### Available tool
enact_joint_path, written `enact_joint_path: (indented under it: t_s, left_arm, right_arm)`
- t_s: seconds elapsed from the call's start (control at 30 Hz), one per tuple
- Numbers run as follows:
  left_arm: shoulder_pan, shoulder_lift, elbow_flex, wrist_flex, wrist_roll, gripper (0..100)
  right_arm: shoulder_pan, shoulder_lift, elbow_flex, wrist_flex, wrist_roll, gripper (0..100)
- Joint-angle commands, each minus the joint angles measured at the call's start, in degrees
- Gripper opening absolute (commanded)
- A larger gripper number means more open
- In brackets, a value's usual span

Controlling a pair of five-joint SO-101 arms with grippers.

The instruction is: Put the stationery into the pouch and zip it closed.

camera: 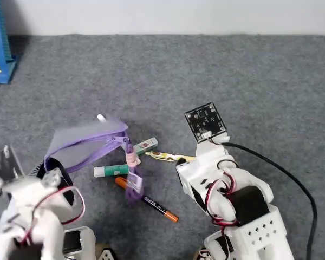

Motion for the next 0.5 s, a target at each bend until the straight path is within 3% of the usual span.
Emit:
enact_joint_path:
  t_s: [0.0, 0.47]
  left_arm:
    - [-0.4, 12.6, -12.5, 6.4, -4.6, 1]
    - [-11.4, 20.4, -16.7, 6.2, -12.9, 1]
  right_arm:
    - [0.0, 1.7, -2.5, -3.2, -0.2, 21.2]
    - [-0.6, 26.9, -2.5, -16.4, 4.0, 21.2]
